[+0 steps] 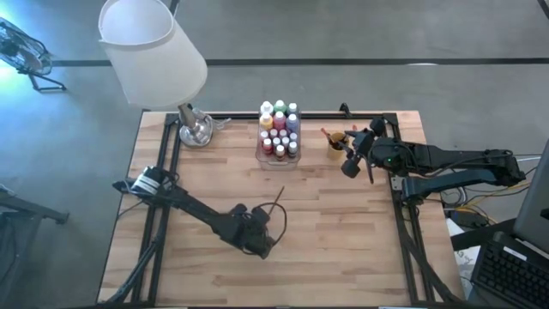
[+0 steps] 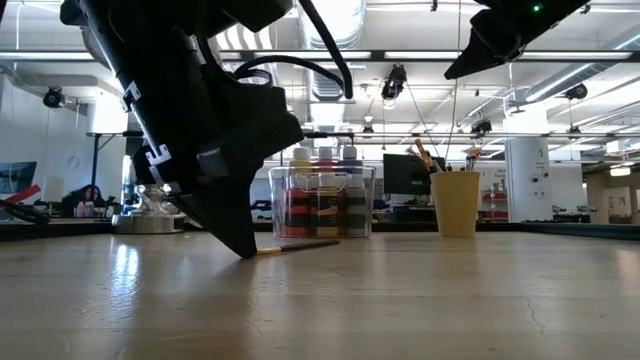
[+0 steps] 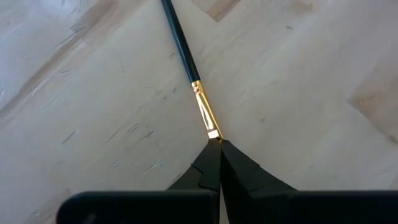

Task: Pick & Place Paint Supplies
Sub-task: Put the gold paint brush into the cup

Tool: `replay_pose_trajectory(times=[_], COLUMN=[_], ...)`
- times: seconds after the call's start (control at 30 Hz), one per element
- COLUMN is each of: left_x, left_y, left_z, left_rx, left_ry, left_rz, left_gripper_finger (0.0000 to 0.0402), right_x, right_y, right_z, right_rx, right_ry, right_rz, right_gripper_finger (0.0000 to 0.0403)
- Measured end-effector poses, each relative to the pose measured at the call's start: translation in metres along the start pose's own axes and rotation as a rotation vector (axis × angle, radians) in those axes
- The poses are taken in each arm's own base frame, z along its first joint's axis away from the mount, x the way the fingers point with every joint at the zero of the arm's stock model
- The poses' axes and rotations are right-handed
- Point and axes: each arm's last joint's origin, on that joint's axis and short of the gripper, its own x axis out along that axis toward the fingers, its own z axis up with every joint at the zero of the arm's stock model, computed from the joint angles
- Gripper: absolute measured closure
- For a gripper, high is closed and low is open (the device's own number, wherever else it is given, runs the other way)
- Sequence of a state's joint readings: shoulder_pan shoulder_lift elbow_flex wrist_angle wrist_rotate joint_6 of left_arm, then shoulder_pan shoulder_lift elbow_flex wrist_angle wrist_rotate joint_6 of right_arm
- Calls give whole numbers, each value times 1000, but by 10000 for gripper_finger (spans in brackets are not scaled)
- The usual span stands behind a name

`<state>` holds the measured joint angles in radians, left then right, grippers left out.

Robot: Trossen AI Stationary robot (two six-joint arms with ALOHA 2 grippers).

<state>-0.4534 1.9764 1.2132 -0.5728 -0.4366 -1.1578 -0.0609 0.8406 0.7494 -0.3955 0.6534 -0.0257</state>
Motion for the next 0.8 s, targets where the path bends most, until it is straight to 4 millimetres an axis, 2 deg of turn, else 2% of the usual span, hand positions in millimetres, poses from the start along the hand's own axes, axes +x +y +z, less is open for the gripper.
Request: replay_pose_trajectory(times=[0.13,0.33,0.57,0.8], left_x=[-3,-19,-42,-37], left_y=[0,4,8,10], left_z=[1,4,15,29], left_rx=[86,176,155,137], left_ry=[26,58,25,7], left_rz=[-13,-60,-122,-140], left_gripper_finger=[399,400,401,401], right_x=[0,0,-3,-13], right_y=[1,12,39,74], right_z=[-2,-8,-34,-60], right_rx=[-13,-58,-130,-115], right_ry=[18,22,40,-131], right_rz=[33,314,458,620], right_gripper_finger=[236,236,235,234])
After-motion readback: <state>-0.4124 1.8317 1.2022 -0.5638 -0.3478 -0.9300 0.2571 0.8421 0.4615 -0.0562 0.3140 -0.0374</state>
